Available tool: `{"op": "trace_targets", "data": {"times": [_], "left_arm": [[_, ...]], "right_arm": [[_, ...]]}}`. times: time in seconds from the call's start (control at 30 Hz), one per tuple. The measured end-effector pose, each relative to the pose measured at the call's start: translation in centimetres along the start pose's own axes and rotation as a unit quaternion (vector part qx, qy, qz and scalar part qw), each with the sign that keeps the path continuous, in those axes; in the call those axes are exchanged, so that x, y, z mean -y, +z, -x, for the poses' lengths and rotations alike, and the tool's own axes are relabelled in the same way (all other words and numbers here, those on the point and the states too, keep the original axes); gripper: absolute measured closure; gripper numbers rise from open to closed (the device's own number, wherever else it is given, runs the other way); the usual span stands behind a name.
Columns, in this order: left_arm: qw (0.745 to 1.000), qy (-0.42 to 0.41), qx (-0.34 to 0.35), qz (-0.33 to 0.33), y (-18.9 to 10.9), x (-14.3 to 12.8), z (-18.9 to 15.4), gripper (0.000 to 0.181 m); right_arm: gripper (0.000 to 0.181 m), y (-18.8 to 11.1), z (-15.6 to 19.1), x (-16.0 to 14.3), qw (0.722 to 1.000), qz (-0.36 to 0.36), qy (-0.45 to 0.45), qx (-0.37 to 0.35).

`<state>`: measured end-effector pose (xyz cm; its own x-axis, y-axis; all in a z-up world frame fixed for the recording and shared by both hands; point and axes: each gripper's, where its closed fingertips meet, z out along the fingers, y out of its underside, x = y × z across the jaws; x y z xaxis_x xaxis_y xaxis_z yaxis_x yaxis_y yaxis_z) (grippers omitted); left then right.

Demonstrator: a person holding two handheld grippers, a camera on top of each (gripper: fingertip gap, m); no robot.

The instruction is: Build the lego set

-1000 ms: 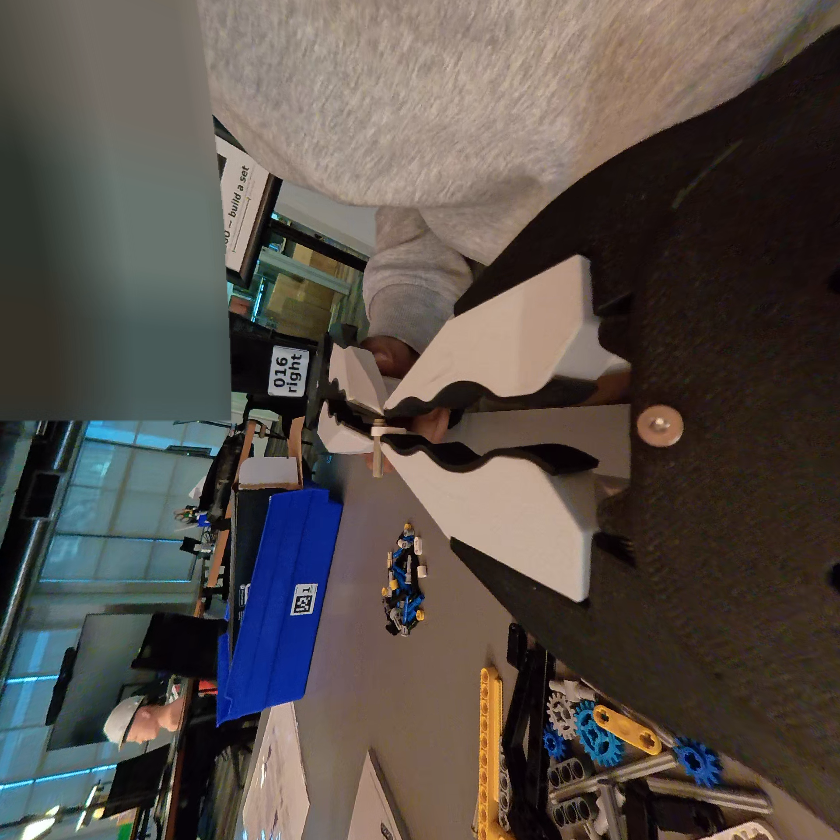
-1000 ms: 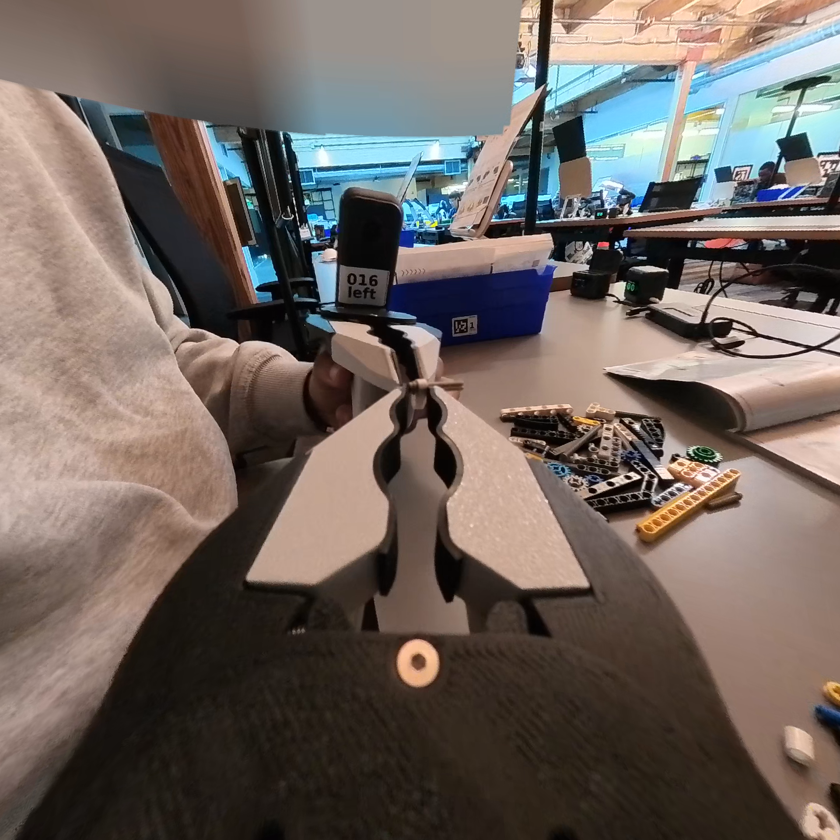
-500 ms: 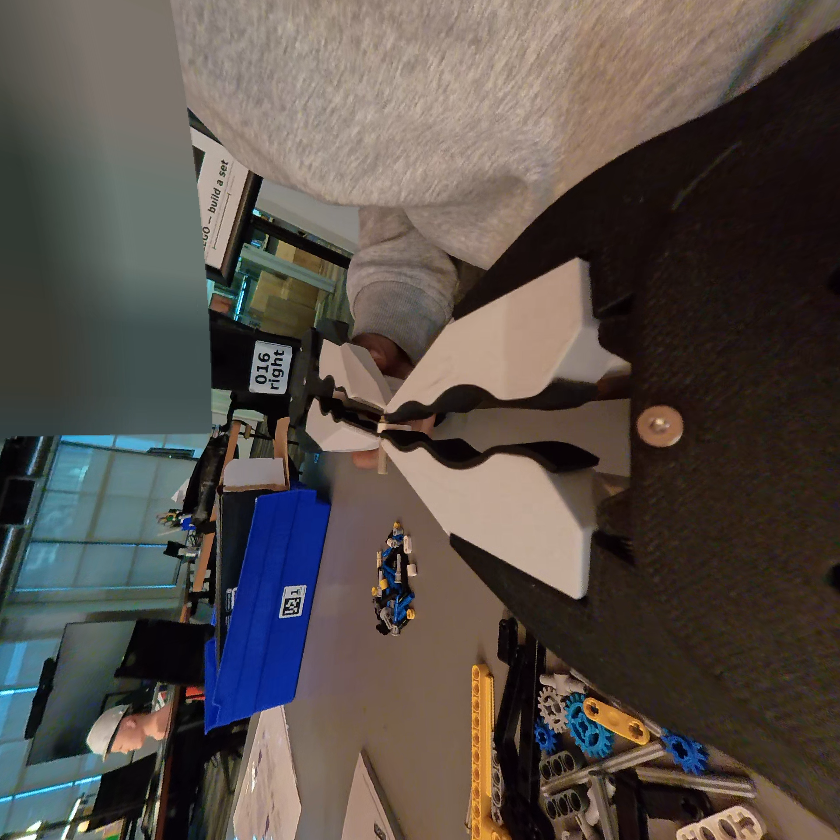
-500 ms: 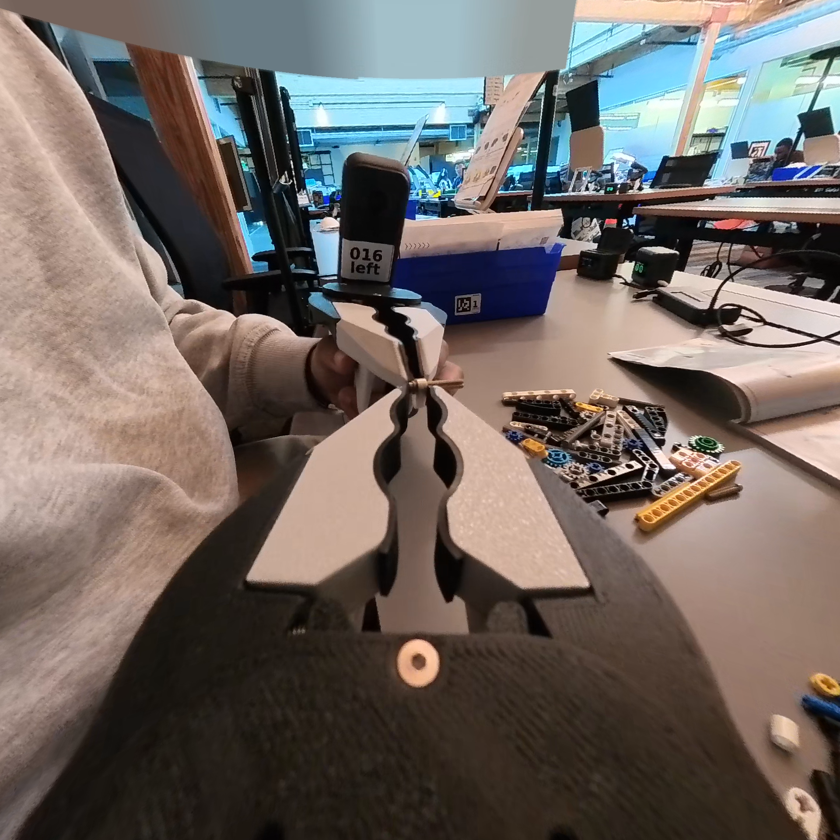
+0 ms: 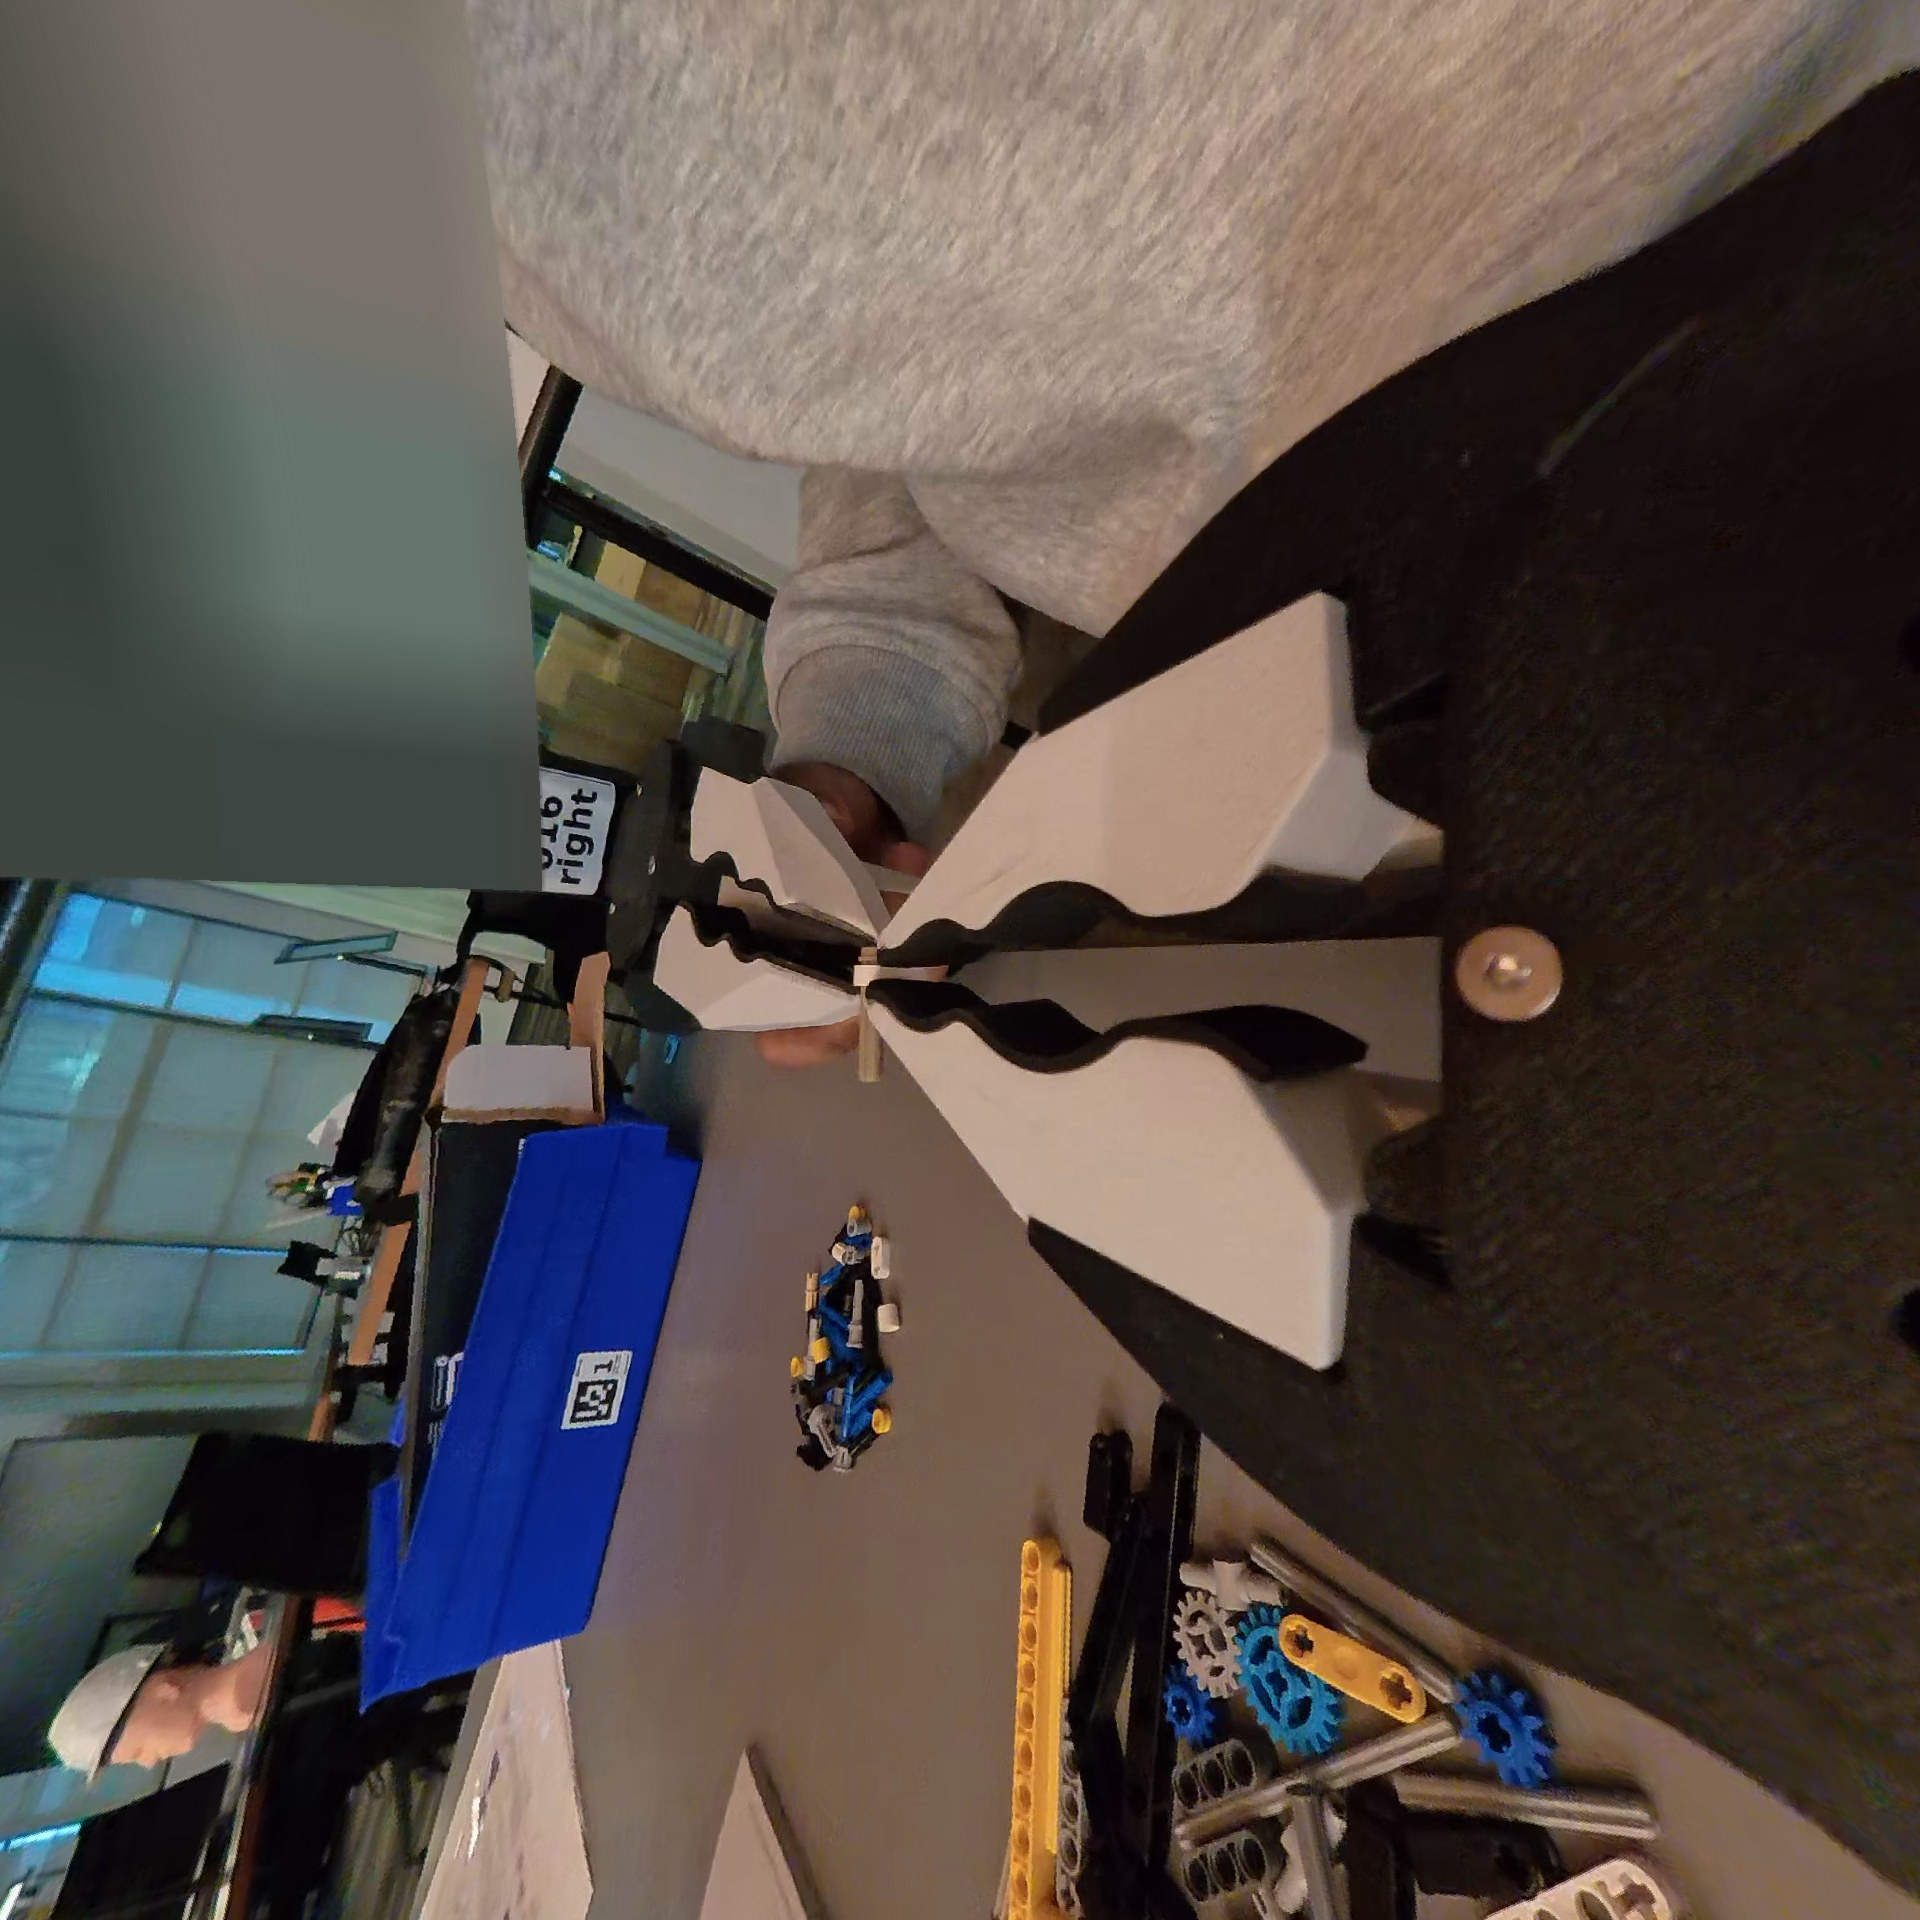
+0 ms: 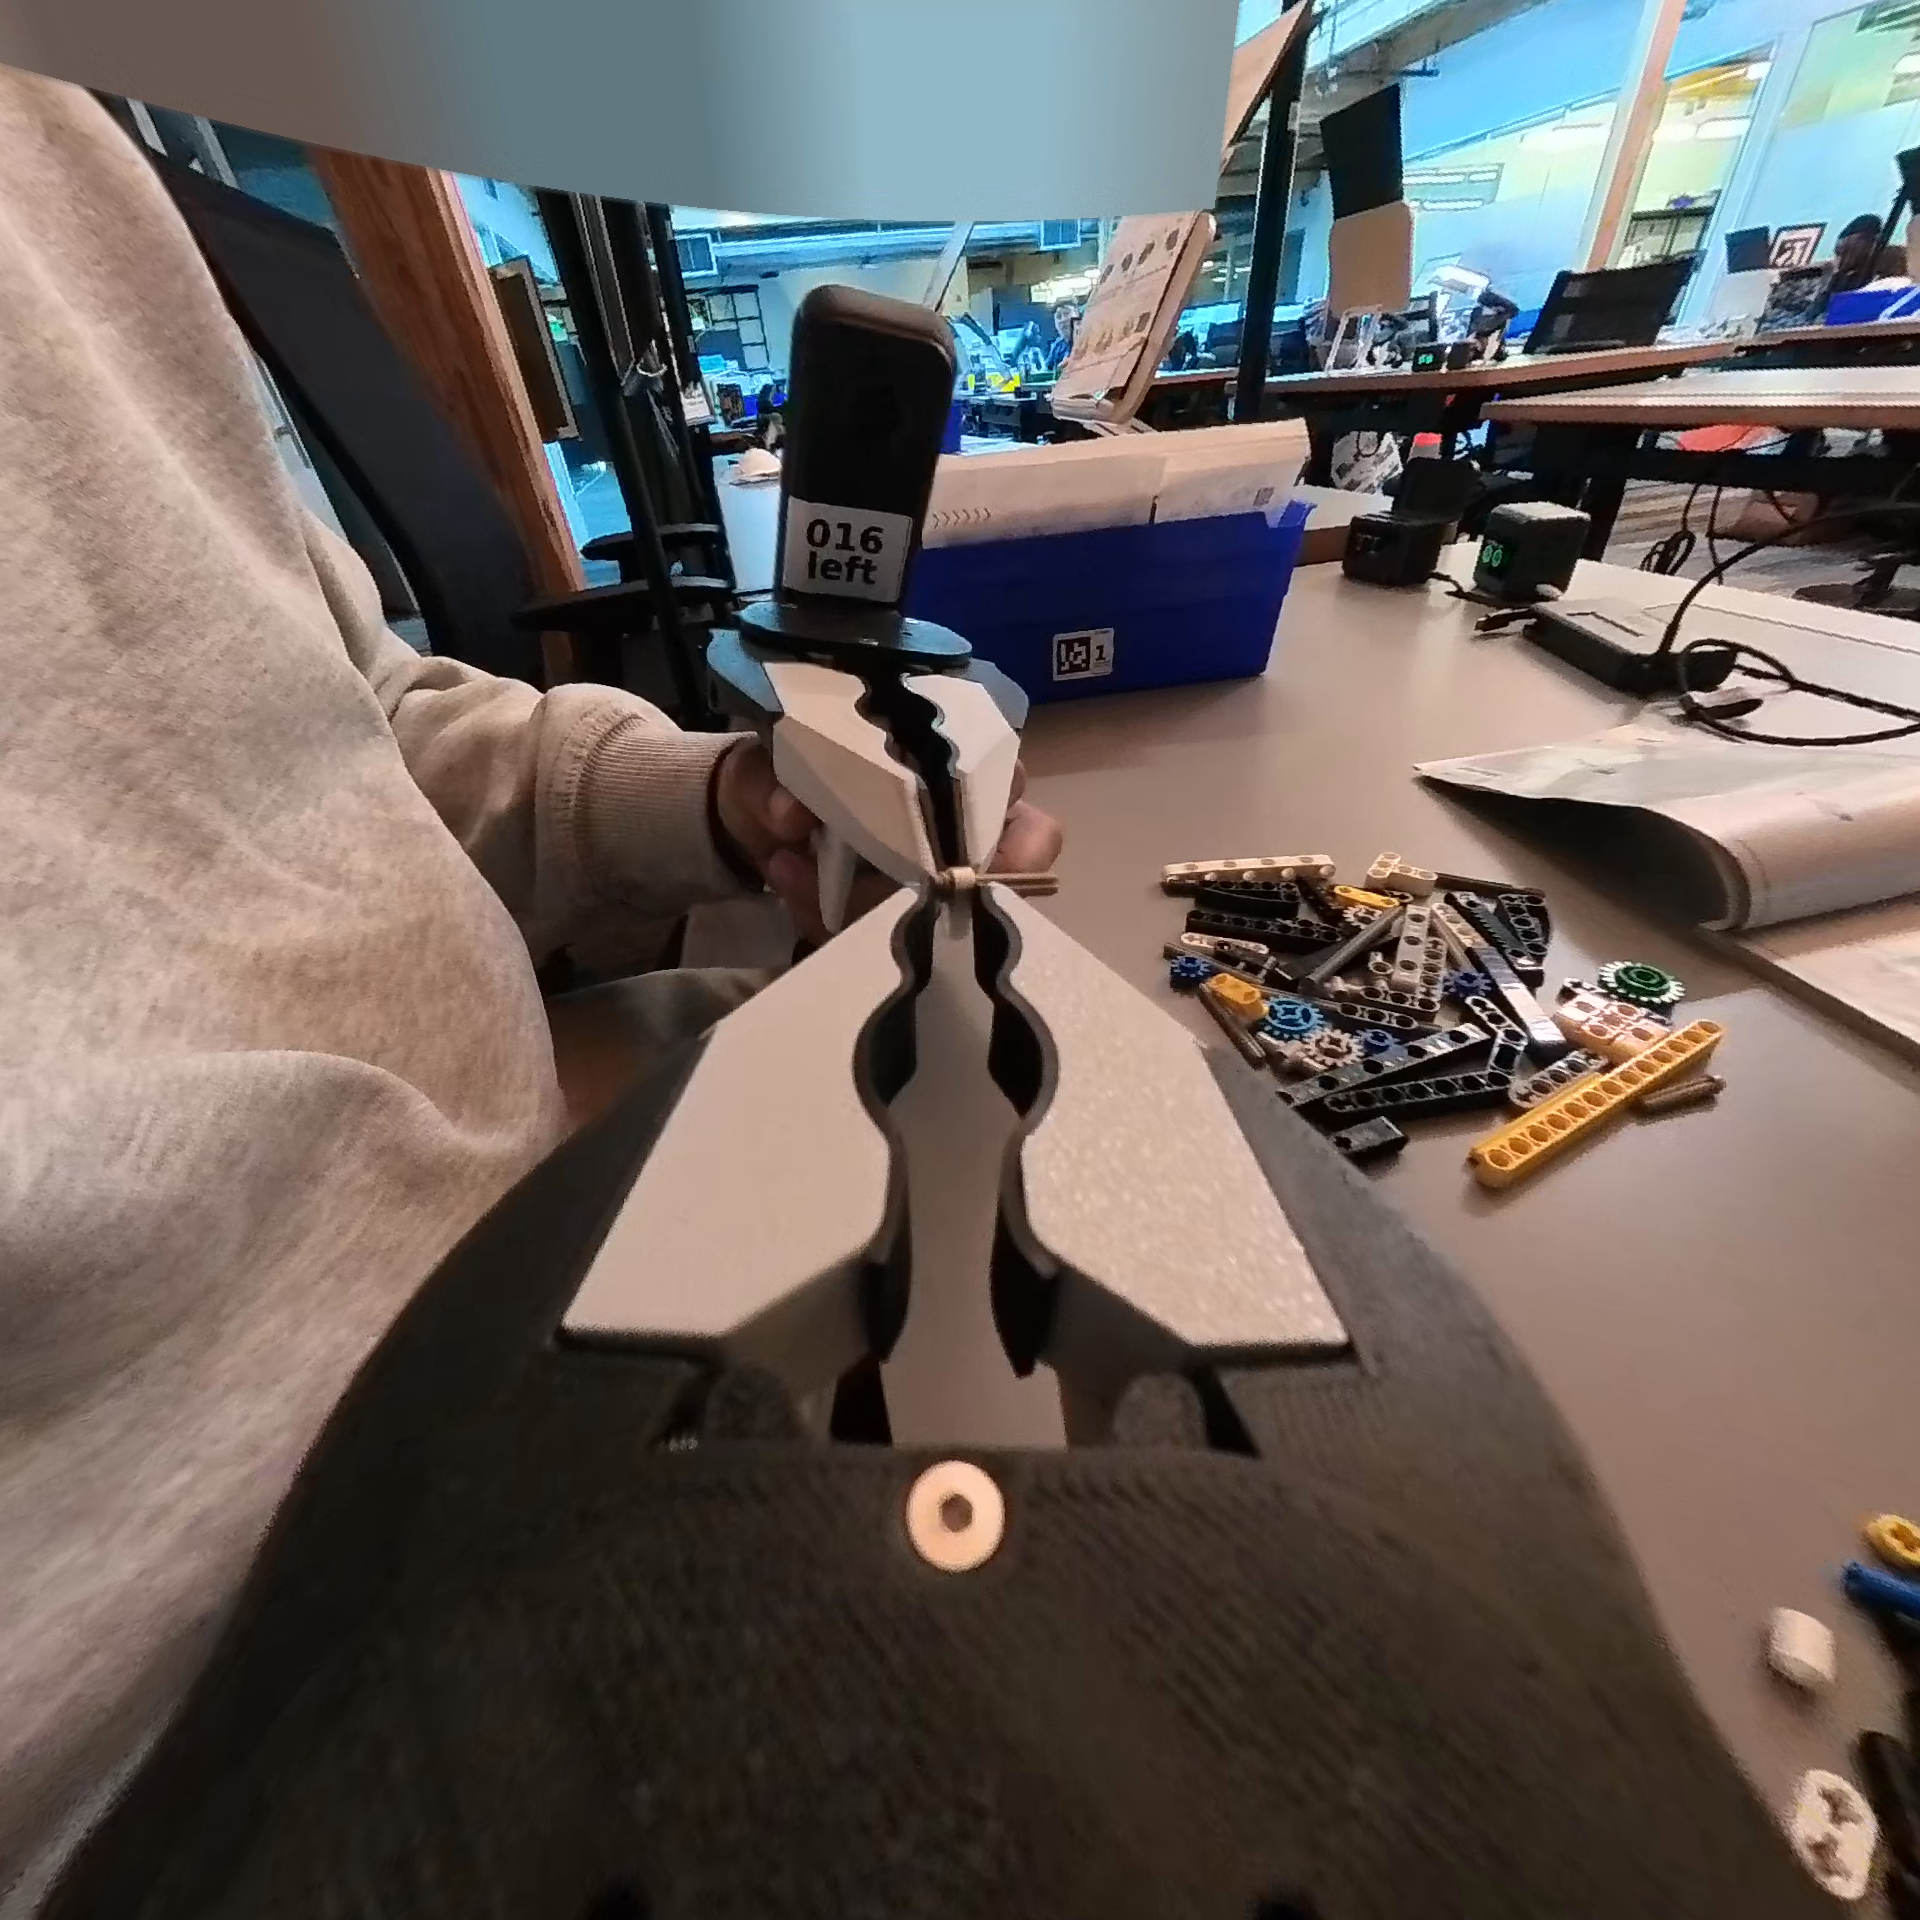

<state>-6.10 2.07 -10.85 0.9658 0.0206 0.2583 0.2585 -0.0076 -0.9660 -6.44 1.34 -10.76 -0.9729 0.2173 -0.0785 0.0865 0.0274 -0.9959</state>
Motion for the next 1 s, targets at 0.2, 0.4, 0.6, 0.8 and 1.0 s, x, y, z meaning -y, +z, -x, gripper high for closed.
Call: {"op": "trace_targets", "data": {"times": [0.2, 0.4, 0.6, 0.8, 1.0], "left_arm": [[1.0, 0.007, 0.006, 0.006, 0.08, -0.17, 0.04, 0.18], [1.0, 0.017, 0.014, 0.008, 0.1, -0.12, 0.02, 0.181], [0.999, 0.032, 0.024, 0.013, 0.18, -0.2, 0.01, 0.181], [0.999, 0.032, 0.027, 0.007, 0.2, -0.05, 0.08, 0.181], [1.0, 0.015, 0.008, -0.02, 0.13, 0.7, -0.28, 0.181]], "right_arm": [[0.176, -0.05, -0.02, -0.21, 1.0, 0.013, 0.001, -0.001], [0.176, -0.07, -0.01, -0.2, 1.0, 0.016, 0.006, 0.001], [0.177, -0.12, -0.05, -0.34, 1.0, 0.023, 0.004, 0.001], [0.177, -0.13, -0.14, -0.23, 1.0, 0.022, 0.002, -0.003], [0.177, -0.18, 0.06, 0.54, 1.0, -0.01, 0.004, 0.005]]}}
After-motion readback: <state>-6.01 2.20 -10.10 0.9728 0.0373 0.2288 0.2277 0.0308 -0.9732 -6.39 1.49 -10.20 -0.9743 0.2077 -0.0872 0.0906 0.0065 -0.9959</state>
